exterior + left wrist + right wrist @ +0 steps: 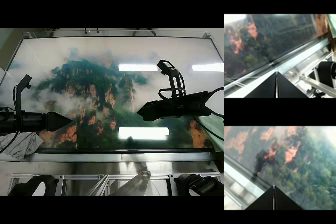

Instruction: Fold the shirts.

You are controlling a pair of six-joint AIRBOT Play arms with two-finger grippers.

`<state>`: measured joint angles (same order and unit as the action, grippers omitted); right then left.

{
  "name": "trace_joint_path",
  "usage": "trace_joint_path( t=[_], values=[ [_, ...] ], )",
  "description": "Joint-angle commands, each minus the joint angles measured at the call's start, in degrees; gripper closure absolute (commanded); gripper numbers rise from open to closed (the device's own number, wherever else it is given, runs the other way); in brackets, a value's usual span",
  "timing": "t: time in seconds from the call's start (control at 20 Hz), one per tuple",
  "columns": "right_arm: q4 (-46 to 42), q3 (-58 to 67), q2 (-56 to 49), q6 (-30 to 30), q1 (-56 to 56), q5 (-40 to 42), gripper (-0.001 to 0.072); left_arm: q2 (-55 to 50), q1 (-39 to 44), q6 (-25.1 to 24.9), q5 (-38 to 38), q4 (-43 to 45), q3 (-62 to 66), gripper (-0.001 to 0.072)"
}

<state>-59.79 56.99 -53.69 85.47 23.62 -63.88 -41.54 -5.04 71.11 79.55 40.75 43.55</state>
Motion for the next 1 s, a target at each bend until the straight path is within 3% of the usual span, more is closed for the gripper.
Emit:
trace_joint_path(
  t=[0.0, 0.2, 0.25, 0.3, 0.35, 0.5, 0.65, 0.75, 0.95],
  values=[
    [0.0, 0.0, 0.0, 0.0, 0.0, 0.0, 0.0695, 0.0, 0.0, -0.1, -0.1, 0.1, 0.0, 0.0693],
    [0.0, 0.0, 0.0, 0.0, 0.0, 0.0, 0.0696, 0.0, -2.2, 1.4, 0.0, 1.7, 1.2, 0.0691],
    [0.0, 0.0, 0.0, 0.0, 0.0, 0.0, 0.0695, -0.6, -4.7, 2.6, 1.2, 6.2, 4.0, 0.0644],
    [0.0, 0.0, -0.1, 0.0, 0.0, 0.0, 0.0695, -1.6, -7.7, 4.0, 2.5, 11.9, 7.5, 0.0363],
    [0.0, 0.0, -0.1, 0.0, 0.0, 0.0, 0.0695, -2.9, -11.7, 7.3, 3.1, 18.6, 11.6, 0.002],
    [0.0, 0.0, -0.2, 0.0, 0.0, 0.0, 0.0696, -7.1, -26.6, 14.7, 1.4, 35.3, 18.8, -0.0013],
    [0.0, 0.0, -0.3, 0.0, 0.0, 0.0, 0.0696, -13.1, -42.1, 17.4, 0.3, 36.5, 18.0, -0.0013],
    [0.0, 0.0, -0.3, 0.0, 0.0, 0.0, 0.0696, -17.8, -48.6, 15.8, 0.0, 34.0, 15.2, -0.0013],
    [0.0, 0.0, -0.3, 0.0, 0.0, 0.0, 0.0696, -26.8, -54.1, 9.0, 0.5, 33.7, 10.6, -0.0011]
  ],
)
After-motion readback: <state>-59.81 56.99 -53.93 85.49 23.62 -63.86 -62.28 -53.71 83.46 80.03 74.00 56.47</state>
